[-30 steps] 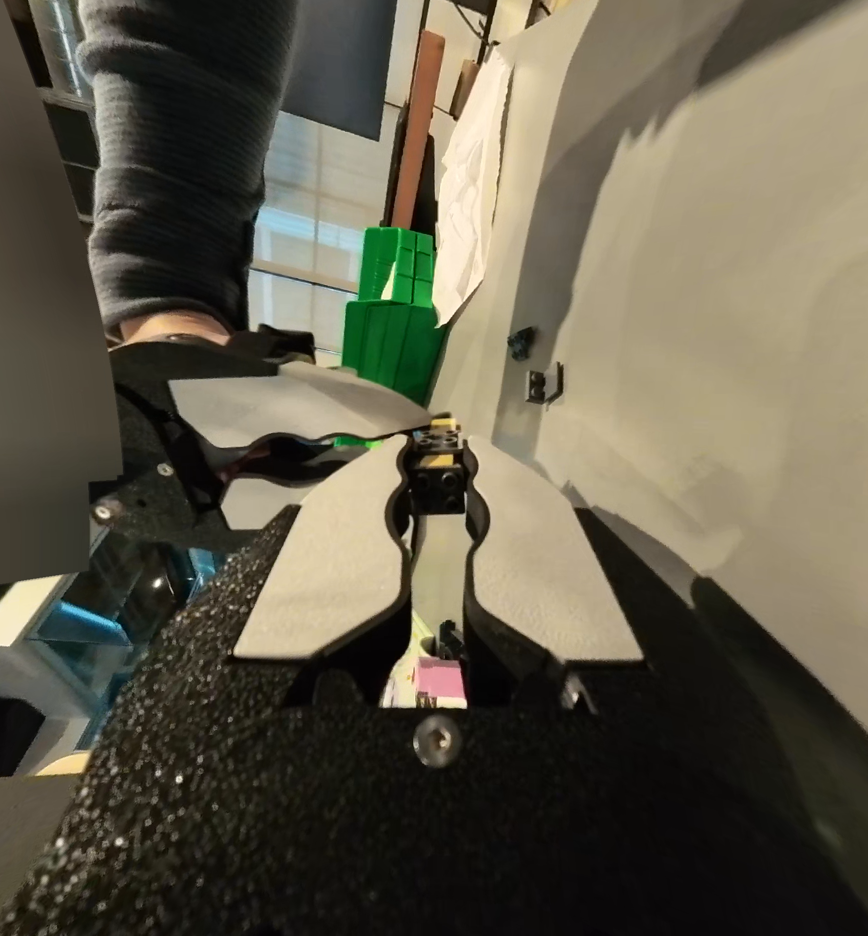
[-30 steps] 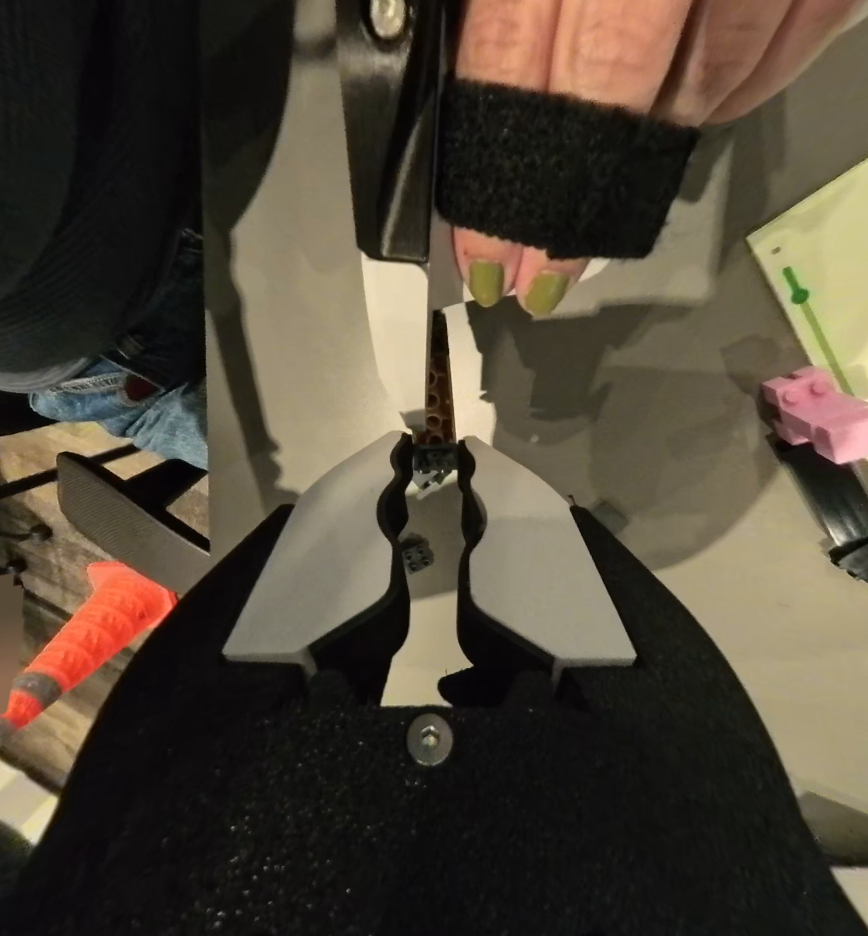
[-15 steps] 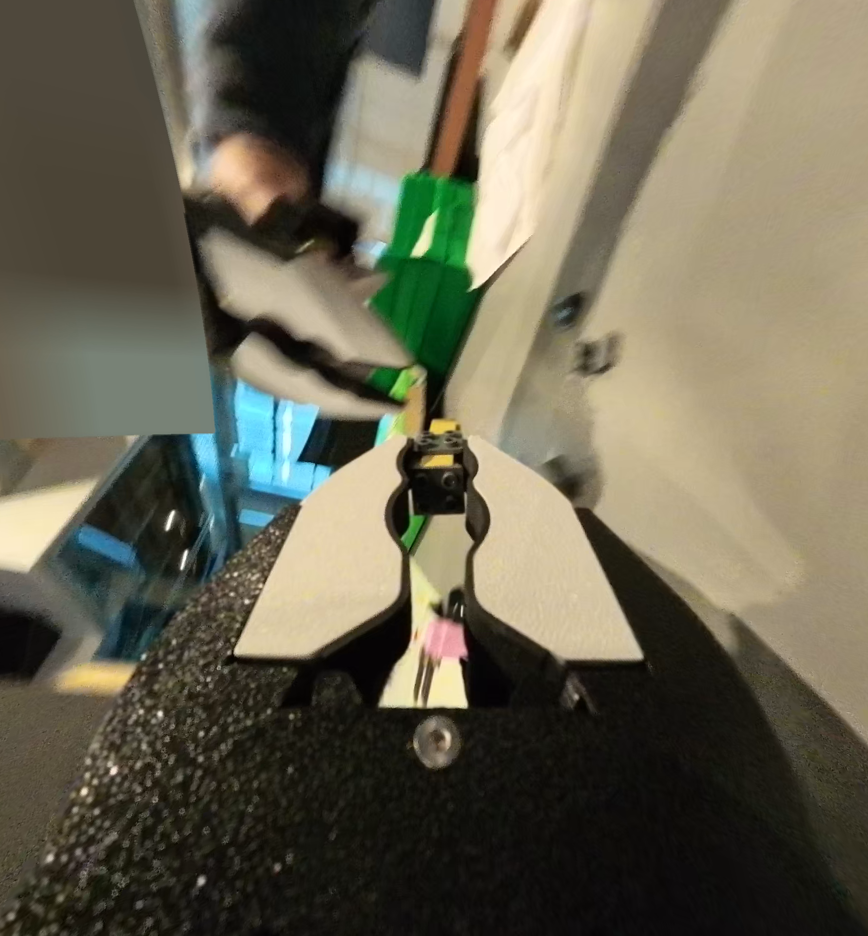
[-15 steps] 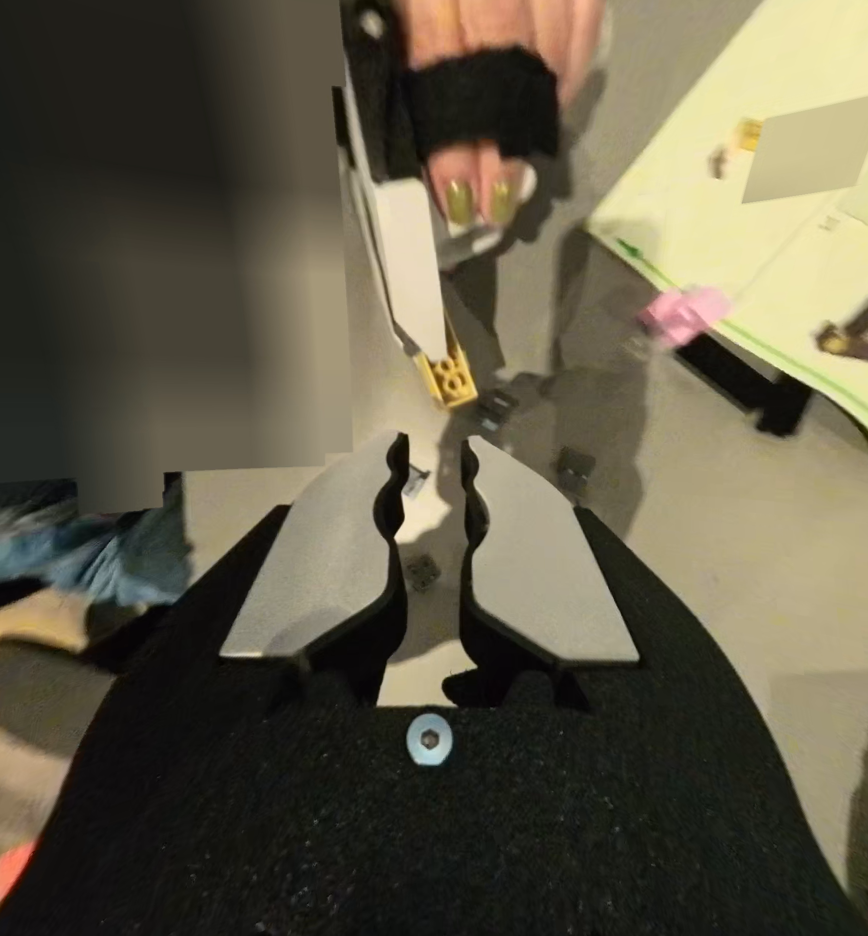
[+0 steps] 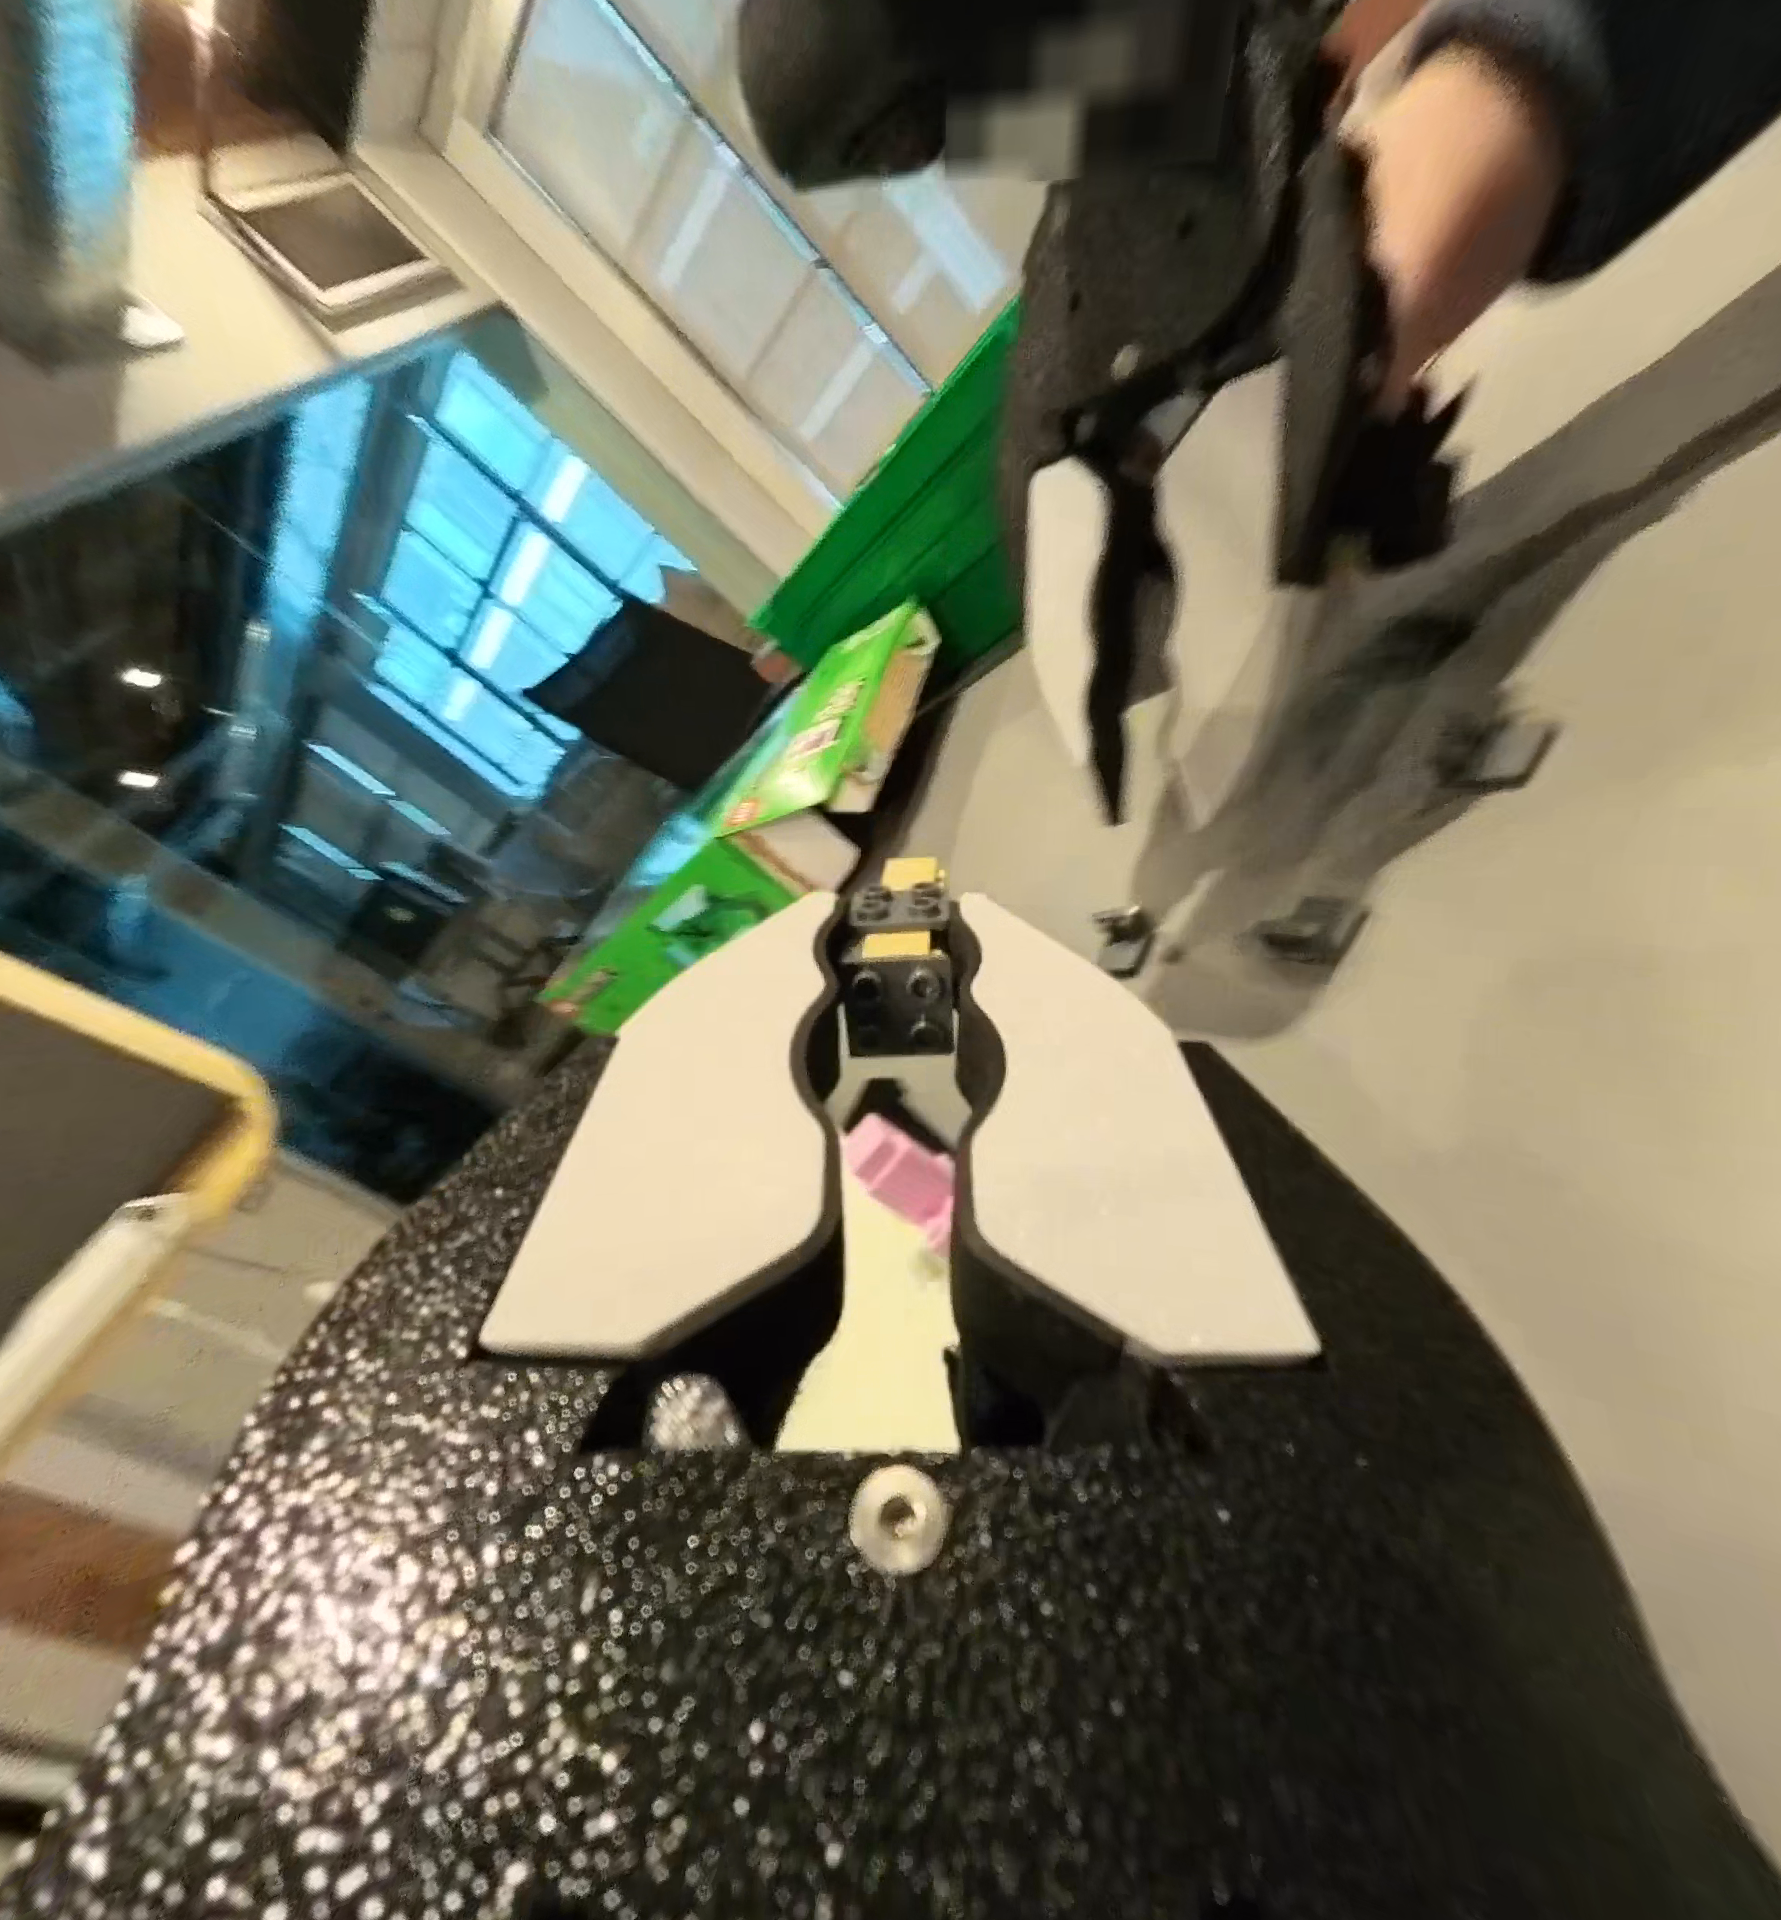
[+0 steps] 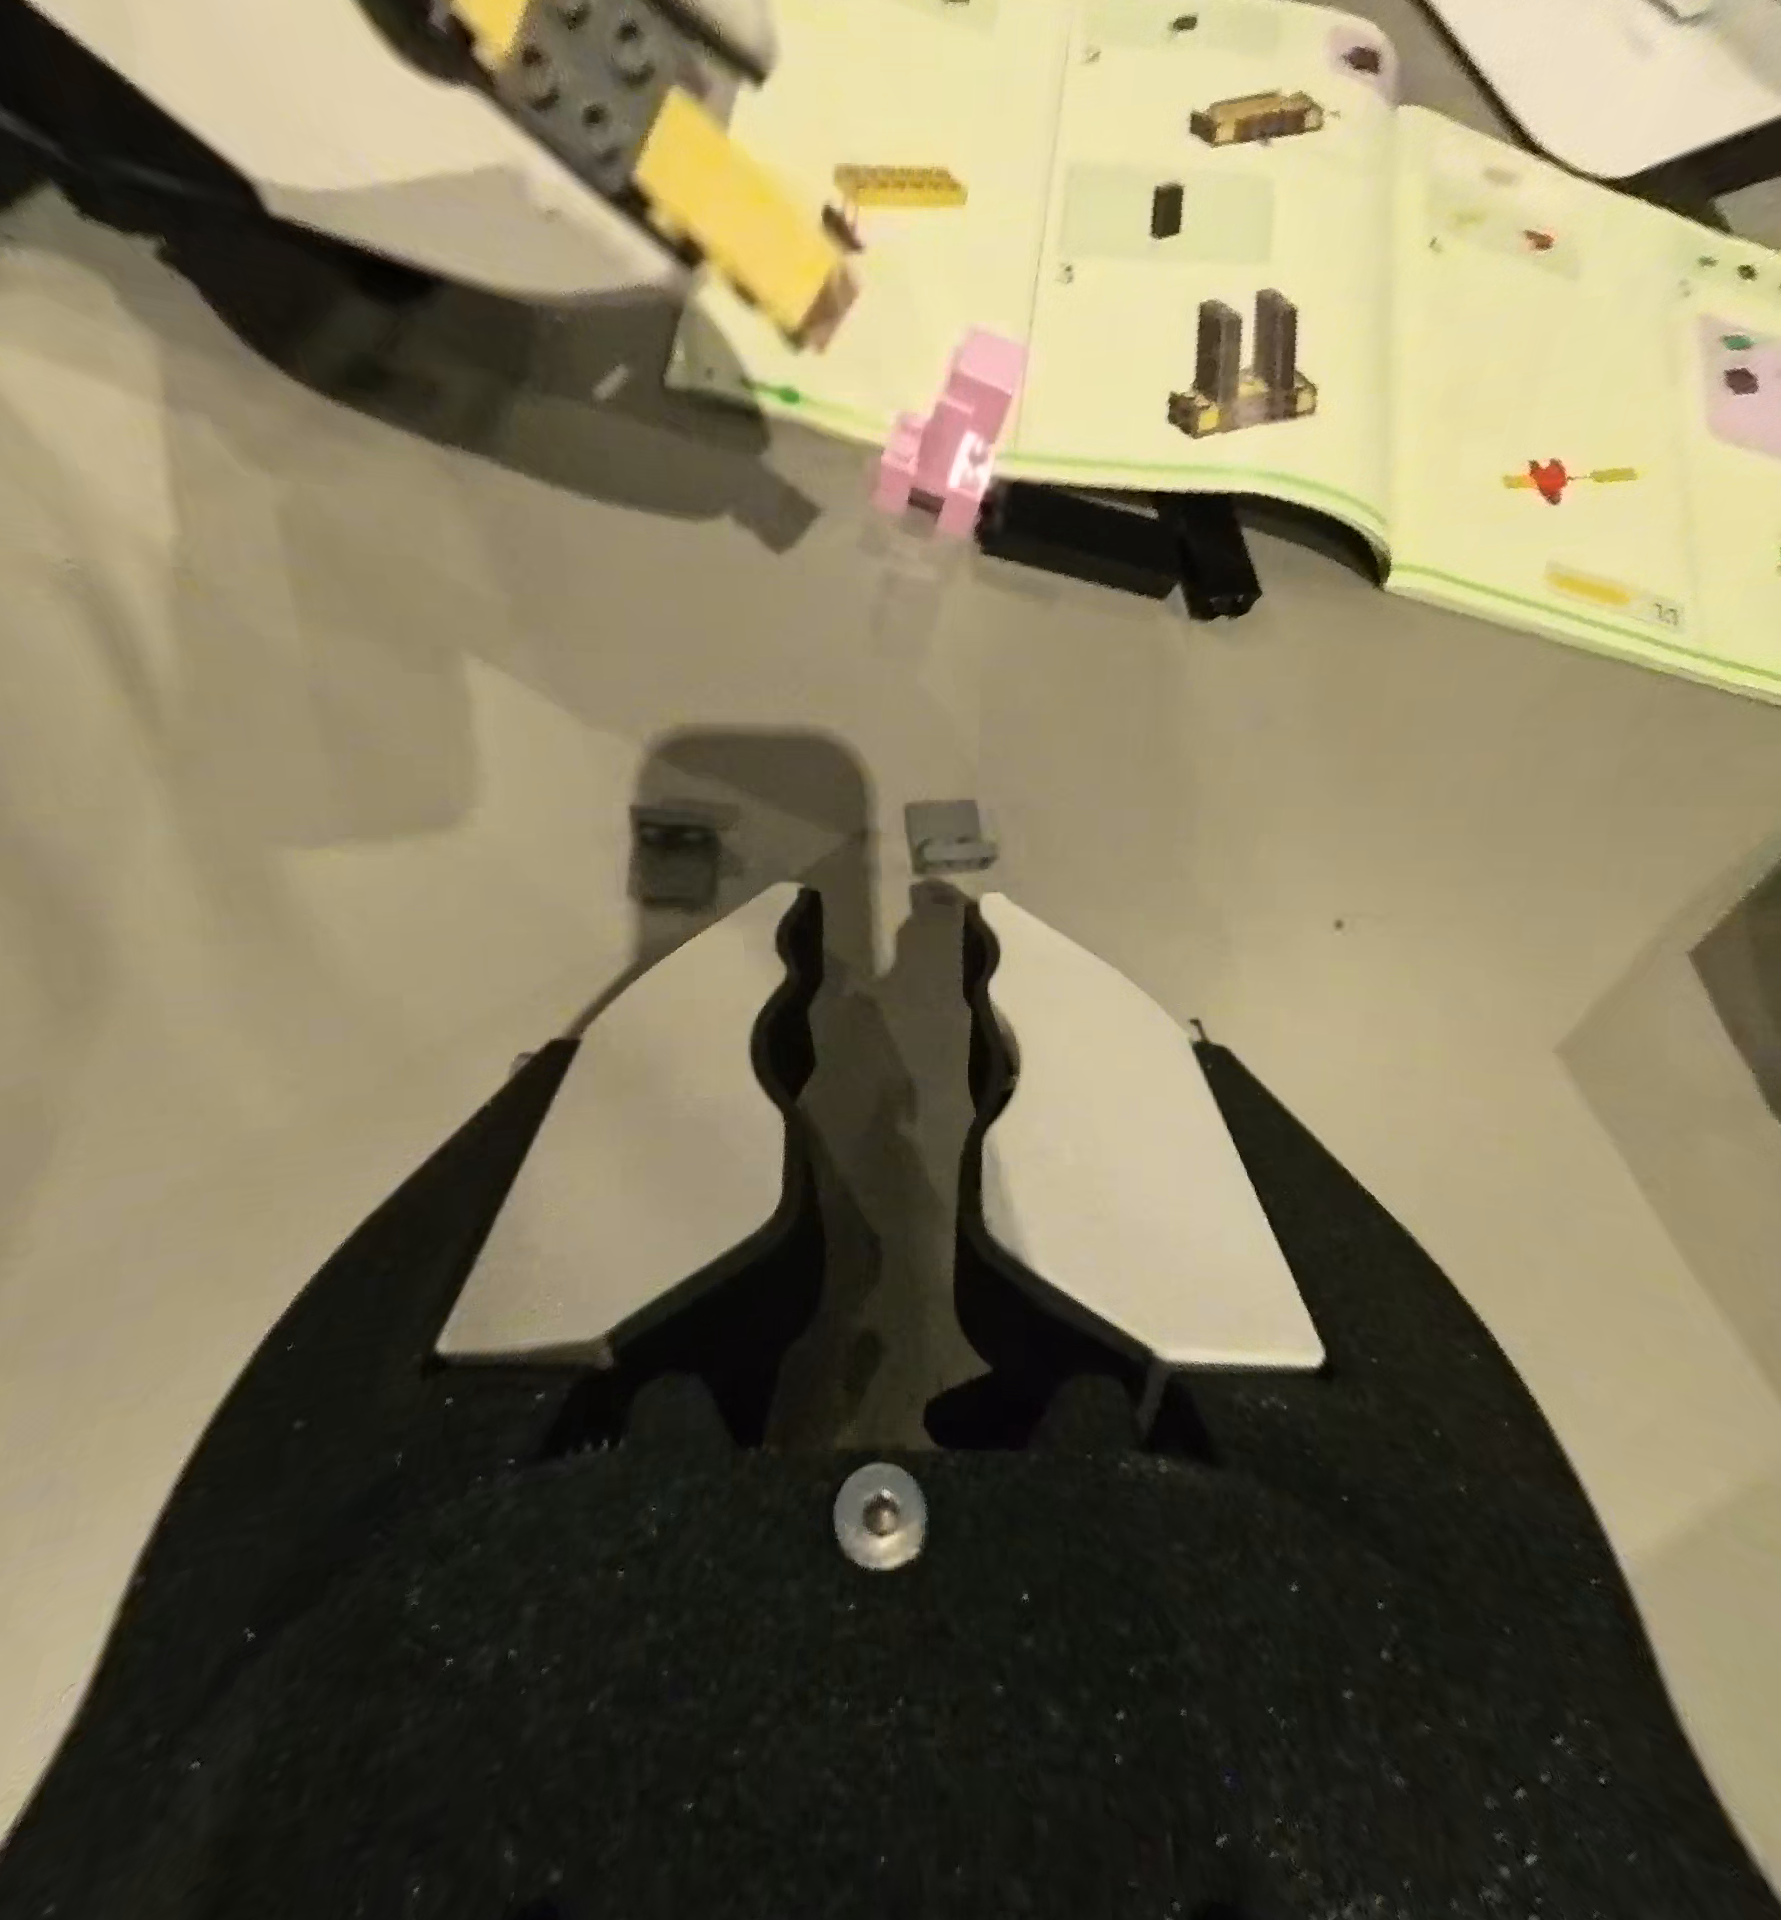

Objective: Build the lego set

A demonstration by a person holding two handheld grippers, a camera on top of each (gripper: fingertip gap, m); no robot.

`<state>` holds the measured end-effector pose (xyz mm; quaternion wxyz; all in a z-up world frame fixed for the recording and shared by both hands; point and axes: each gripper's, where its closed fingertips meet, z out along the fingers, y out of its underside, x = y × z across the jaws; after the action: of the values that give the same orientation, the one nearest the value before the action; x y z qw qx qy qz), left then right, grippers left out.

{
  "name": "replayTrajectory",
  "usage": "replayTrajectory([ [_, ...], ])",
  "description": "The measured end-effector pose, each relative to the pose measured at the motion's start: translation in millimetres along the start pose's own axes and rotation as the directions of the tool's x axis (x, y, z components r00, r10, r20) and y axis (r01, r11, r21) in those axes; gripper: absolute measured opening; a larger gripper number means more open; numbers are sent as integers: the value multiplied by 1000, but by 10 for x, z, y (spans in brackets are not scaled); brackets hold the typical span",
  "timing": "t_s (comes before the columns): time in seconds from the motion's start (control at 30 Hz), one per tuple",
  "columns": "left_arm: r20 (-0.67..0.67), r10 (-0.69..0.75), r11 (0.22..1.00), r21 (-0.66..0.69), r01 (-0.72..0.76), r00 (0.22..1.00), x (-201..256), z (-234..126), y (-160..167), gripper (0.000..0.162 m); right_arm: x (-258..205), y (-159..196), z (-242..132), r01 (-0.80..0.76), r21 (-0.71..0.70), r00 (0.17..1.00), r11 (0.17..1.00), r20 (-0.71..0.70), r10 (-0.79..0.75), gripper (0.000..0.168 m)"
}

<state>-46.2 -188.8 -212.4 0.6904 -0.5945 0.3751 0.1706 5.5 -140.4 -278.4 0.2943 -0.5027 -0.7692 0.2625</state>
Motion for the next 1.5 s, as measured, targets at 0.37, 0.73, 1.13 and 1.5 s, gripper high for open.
replayTrajectory([
  [0.37,-76,-178,983,31,181,981,0,-2,22,17,108,75,248,27,-2,986,1000,164,-27,28],
  [0.73,-123,-268,960,46,275,956,4,-4,27,17,130,-186,154,24,121,991,992,131,-40,30],
  [1.13,-263,-290,936,123,330,920,153,-52,-131,17,-321,-809,-61,417,274,907,867,-56,-418,13],
  [1.5,-265,-440,863,139,486,858,28,-65,-179,47,-206,-854,-198,737,114,648,666,-399,-648,12],
])
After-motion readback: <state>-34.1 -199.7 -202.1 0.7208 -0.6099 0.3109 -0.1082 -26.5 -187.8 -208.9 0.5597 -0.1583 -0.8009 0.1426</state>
